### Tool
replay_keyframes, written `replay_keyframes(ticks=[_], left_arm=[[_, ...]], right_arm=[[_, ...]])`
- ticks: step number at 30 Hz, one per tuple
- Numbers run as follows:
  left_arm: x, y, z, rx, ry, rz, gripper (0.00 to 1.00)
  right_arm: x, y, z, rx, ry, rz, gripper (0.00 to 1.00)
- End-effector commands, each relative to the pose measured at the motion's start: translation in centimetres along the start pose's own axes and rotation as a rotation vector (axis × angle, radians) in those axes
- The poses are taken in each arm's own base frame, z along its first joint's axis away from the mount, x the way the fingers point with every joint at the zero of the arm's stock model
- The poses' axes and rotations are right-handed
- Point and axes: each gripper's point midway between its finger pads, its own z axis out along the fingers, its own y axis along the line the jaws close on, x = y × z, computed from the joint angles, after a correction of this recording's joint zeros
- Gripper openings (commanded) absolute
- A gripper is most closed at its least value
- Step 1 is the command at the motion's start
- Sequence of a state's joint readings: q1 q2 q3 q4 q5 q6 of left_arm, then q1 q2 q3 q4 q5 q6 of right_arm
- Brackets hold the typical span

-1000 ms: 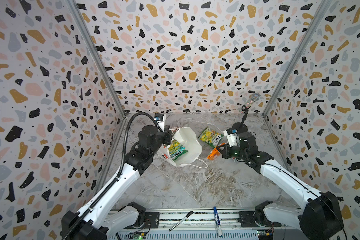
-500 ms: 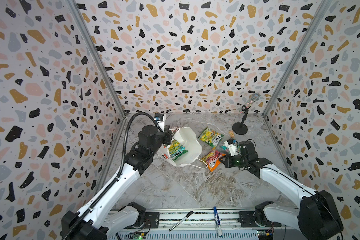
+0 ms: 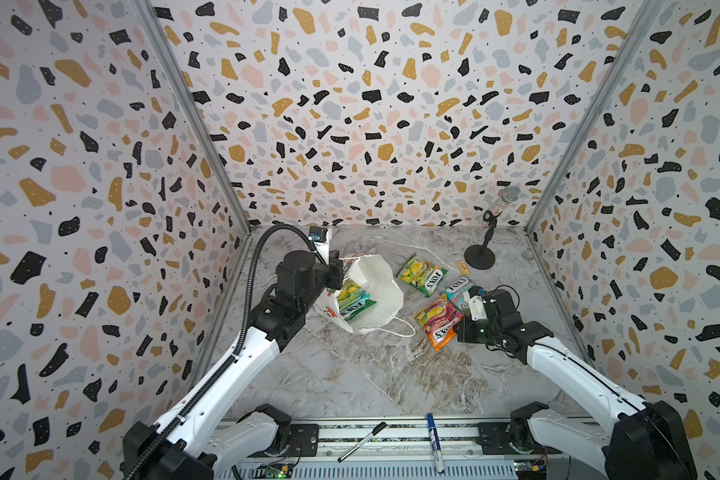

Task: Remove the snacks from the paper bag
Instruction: 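Lower the orange packet onto the table nearer the robot and release, then move the open right gripper back into the bag opening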

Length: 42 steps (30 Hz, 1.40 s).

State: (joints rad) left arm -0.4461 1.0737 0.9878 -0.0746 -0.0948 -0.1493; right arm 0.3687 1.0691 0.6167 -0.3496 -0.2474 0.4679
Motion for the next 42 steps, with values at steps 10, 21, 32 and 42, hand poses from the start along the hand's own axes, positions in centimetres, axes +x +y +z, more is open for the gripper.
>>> replay_keyframes(ticks=[10,21,32,42], left_arm=[[-1.0,-0.1,-0.3,0.004,-0.040,0.007,0.00],[-0.9,-0.6,-0.3,0.036,-0.037,0.014,0.00],[-1.0,-1.1,-0.4,0.066,-0.039,0.018,0.00],[-1.1,-1.4,-0.5,0.085,-0.045,0.018,0.00]], right_arm=[[-1.2,-2.6,-2.0,0.171,-0.079,0.038,0.44],[-5.1,4.7,-3.6,-0.090,-0.210,-0.129,0.44],[-5.1,16.3,-5.1,-0.468,-0.214,-0.362,0.42],[-2.7,24.3,-3.4,-0.618,-0.126,-0.558,0.41]])
